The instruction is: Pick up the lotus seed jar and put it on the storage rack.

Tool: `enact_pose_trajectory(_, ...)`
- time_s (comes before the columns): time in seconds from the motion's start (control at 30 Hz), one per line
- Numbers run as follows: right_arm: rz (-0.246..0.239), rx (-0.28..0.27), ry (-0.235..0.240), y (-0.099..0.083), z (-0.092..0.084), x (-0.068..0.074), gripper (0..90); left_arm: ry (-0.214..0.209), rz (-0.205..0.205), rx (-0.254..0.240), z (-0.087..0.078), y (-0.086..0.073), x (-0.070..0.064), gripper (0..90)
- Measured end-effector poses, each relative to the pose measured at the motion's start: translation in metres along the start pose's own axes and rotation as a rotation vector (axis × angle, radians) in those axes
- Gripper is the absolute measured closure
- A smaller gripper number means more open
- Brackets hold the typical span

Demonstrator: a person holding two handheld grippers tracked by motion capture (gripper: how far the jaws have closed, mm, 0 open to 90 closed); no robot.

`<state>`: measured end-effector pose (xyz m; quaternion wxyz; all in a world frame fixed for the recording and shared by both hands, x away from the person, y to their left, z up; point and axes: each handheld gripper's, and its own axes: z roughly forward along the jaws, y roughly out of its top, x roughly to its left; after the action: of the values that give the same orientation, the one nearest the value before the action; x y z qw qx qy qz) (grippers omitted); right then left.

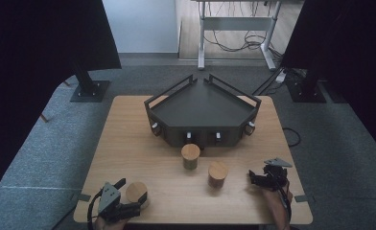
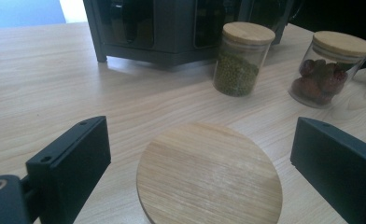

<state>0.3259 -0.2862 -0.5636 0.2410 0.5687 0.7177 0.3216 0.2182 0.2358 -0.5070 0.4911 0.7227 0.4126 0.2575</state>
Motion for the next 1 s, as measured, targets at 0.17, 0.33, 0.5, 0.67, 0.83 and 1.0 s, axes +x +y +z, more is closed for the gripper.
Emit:
enact_pose_trajectory(0.17,0.0,0.0,0.0,0.0,0.0,0.0,8.7,0.009,0.009,0.012,0.003,-0.005,-0.002,4.9)
enact_pose_trajectory(0.33,0.0,0.0,0.001,0.0,0.0,0.0,8.7,0.014,0.015,0.028,0.007,-0.01,-0.003,5.7)
enact_pose_trajectory(0.5,0.0,0.0,0.001,0.0,0.0,0.0,8.6,0.019,0.019,0.044,0.01,-0.013,-0.004,7.0)
enact_pose_trajectory(0.67,0.0,0.0,0.001,0.0,0.0,0.0,8.7,0.025,0.012,0.066,0.013,-0.016,-0.005,10.6)
enact_pose_trajectory(0.83,-0.001,0.001,0.001,0.0,0.0,0.0,8.5,0.026,0.012,0.082,0.015,-0.018,-0.006,15.9)
enact_pose_trajectory(1.0,-0.002,0.001,0.003,0.0,0.0,0.0,8.5,0.035,0.014,0.088,0.017,-0.018,-0.007,23.3)
